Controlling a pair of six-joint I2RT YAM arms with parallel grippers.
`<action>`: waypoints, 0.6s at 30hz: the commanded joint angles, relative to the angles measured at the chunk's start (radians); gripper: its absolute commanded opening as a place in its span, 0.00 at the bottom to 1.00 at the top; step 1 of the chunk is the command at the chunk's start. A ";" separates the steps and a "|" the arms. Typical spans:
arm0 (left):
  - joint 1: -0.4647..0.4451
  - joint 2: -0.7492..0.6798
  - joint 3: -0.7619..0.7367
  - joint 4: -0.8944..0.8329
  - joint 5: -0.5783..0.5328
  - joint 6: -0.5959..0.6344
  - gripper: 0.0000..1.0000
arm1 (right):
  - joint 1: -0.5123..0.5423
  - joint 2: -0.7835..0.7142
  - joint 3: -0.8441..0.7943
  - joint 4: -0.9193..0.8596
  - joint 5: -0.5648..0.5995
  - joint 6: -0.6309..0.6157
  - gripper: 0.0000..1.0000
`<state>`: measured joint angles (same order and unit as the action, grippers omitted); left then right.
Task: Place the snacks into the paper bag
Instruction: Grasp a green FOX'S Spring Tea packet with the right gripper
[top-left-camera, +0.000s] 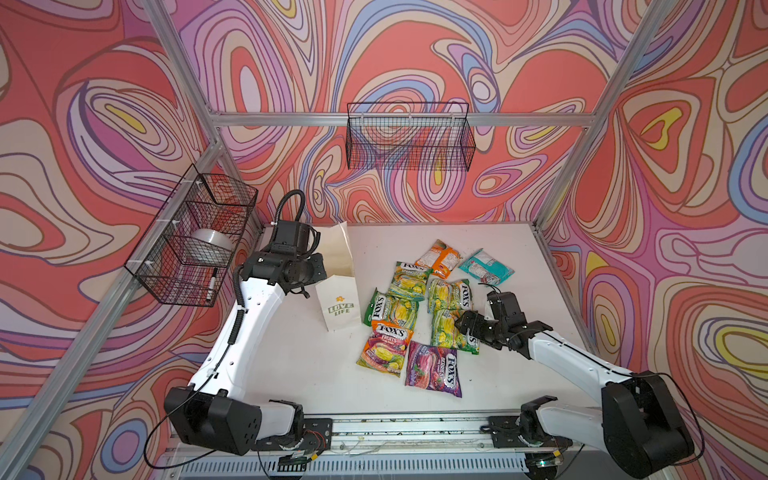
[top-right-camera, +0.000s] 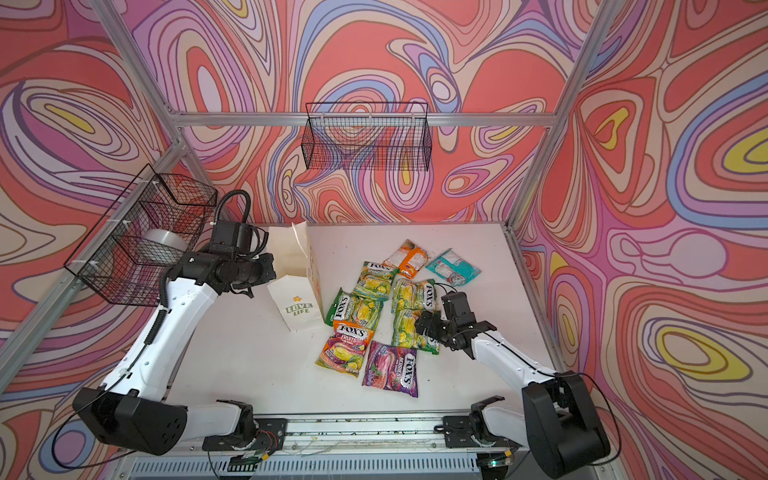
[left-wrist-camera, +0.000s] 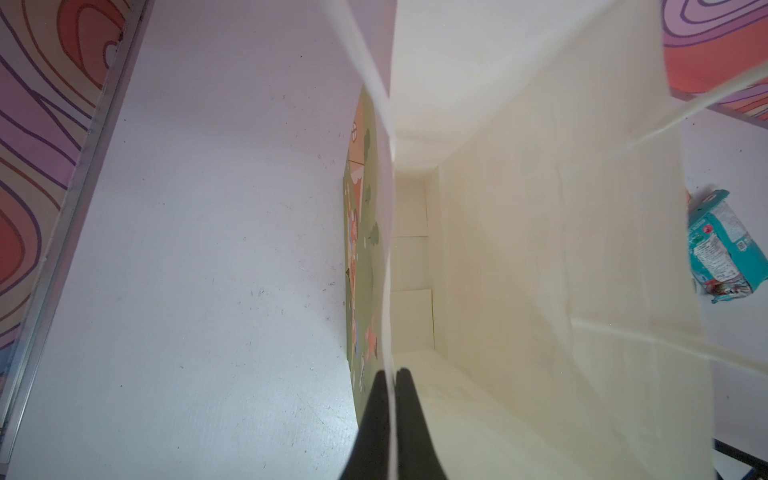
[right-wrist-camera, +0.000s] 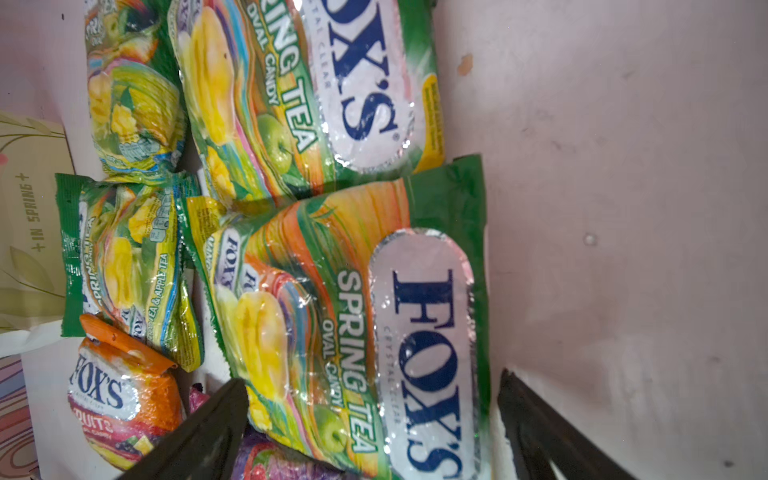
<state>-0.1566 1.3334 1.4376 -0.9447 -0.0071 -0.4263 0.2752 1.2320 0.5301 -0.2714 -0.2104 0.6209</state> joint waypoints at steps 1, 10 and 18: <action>0.021 -0.003 -0.008 0.015 0.045 -0.023 0.00 | -0.010 0.036 -0.013 0.080 -0.018 -0.009 0.97; 0.028 0.001 -0.005 0.012 0.102 -0.016 0.00 | -0.018 0.112 -0.018 0.169 -0.074 0.010 0.78; 0.027 0.010 -0.005 0.010 0.147 -0.015 0.00 | -0.016 0.117 -0.024 0.199 -0.111 0.013 0.21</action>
<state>-0.1345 1.3392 1.4372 -0.9413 0.1112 -0.4316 0.2611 1.3571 0.5171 -0.0986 -0.2977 0.6308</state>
